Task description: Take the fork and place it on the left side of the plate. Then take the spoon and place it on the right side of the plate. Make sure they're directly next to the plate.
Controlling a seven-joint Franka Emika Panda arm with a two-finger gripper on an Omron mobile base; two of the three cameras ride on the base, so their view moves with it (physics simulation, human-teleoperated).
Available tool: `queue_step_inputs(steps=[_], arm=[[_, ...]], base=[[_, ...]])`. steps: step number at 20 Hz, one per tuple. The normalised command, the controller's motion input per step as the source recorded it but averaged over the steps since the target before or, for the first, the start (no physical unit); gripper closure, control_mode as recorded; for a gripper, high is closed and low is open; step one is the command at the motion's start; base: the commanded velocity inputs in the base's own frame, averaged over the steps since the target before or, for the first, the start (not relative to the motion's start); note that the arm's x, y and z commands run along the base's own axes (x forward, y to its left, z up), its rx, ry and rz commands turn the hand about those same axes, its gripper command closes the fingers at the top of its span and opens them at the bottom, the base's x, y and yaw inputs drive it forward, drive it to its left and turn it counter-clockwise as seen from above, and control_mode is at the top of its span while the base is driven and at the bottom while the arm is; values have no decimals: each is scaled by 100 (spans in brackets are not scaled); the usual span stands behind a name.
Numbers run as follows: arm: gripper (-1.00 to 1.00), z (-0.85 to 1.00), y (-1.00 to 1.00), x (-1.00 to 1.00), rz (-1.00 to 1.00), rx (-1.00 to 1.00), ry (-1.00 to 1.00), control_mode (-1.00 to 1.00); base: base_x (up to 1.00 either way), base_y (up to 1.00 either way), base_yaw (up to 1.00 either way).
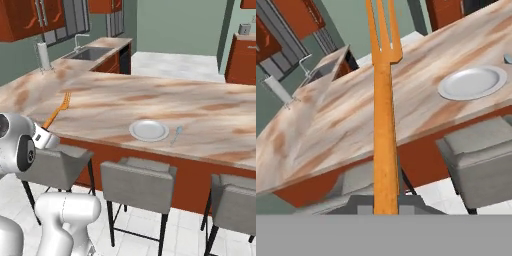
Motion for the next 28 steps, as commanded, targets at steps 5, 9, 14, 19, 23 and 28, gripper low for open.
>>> queue_step_inputs(steps=[5,9,14,19,23,28], arm=[[100,0,0,0,0,0,0,100],[100,0,0,0,0,0,0,100],[100,-18,0,57,-14,0,19,-100],[100,-41,0,79,-3,-2,25,-100],[100,-46,0,76,2,-3,30,-100],[100,-50,0,54,12,0,25,-100]], base=[[71,34,-42],[66,14,-36],[13,1,-6],[0,0,0],[0,0,0],[0,0,0]])
